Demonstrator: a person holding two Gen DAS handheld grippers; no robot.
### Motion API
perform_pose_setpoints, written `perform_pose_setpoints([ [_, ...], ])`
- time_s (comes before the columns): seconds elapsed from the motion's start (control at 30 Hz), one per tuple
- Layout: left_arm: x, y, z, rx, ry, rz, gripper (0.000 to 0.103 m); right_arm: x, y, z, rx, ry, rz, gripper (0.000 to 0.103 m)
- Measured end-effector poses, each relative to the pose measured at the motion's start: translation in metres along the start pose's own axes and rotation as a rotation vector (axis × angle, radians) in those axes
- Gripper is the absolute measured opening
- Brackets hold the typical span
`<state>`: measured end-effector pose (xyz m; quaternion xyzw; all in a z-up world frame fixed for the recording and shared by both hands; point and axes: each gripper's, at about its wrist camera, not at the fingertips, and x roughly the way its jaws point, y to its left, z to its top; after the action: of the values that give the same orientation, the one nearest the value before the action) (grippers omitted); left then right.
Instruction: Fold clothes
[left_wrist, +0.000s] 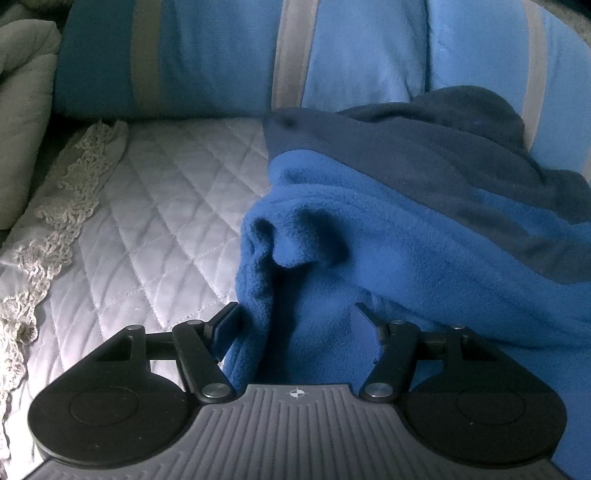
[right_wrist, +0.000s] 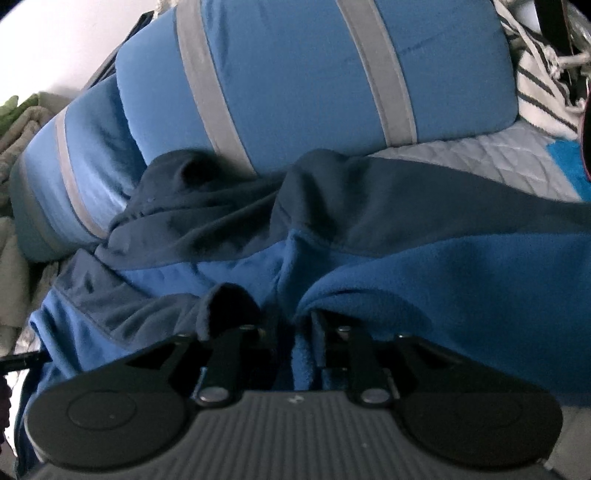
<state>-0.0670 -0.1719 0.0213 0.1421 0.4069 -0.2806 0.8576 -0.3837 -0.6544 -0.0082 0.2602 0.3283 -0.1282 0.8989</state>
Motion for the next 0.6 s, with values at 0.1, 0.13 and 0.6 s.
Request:
perform_pose_setpoints([
  [0.1, -0.001, 0.0, 0.0, -0.003, 0.0, -0.003, 0.065, -0.015, -0.002, 0.003, -0.003, -0.011, -0.007, 0.048],
  [0.13, -0.001, 0.001, 0.0, -0.004, -0.001, -0.004, 0.065, -0.019, -0.003, 0.003, -0.009, -0.012, -0.021, 0.048],
  [0.6, -0.001, 0.001, 0.0, 0.0, 0.0, -0.01, 0.065, -0.009, -0.014, -0.003, -0.039, 0.12, -0.083, 0.046],
])
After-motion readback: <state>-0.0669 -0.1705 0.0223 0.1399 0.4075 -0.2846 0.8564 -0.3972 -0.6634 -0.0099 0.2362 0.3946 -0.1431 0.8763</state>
